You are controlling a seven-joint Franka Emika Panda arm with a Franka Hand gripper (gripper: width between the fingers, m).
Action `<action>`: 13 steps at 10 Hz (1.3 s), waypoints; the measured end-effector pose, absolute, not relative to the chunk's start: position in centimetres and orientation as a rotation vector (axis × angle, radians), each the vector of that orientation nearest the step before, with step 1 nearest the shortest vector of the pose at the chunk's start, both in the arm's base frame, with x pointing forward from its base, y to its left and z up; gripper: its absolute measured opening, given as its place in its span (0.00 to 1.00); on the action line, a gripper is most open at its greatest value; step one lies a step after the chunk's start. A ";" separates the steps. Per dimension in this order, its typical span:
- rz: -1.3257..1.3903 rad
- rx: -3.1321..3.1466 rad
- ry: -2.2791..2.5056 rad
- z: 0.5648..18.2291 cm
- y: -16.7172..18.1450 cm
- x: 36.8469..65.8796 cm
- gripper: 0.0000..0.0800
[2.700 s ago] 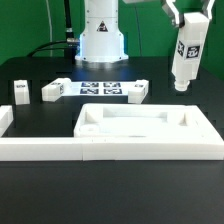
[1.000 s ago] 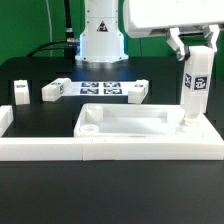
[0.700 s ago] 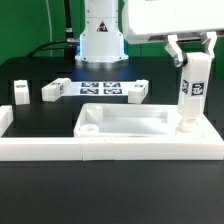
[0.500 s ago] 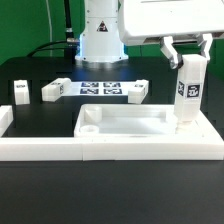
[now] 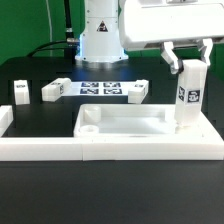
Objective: Assemble desk
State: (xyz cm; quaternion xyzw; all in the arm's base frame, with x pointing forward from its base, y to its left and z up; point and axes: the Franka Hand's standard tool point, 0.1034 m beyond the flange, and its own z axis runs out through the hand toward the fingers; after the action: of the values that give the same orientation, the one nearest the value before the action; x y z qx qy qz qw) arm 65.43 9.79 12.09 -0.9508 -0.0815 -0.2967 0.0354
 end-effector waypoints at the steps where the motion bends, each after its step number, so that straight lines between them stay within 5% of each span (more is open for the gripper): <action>1: -0.949 -2.913 -0.250 12.1 9.9 65.7 0.36; 3: -0.969 -2.909 -0.251 12.1 9.9 65.7 0.36; 4: -0.969 -2.909 -0.250 12.1 9.9 65.7 0.46; 5: -0.969 -2.909 -0.251 12.1 9.9 65.7 0.46; 6: -0.969 -2.909 -0.251 12.1 9.9 65.7 0.64; 7: -0.969 -2.909 -0.251 12.1 9.9 65.7 0.64; 8: -0.968 -2.909 -0.251 12.1 9.9 65.7 0.78; 13: -0.942 -2.916 -0.252 12.1 9.9 65.7 0.81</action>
Offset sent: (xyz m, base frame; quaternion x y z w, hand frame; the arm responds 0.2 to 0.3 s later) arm 0.0000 0.0000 0.0000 0.0000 0.0000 0.0000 1.0000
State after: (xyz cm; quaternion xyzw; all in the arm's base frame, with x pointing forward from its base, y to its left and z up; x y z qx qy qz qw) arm 65.67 9.86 12.09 -0.9478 -0.0819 -0.3062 0.0335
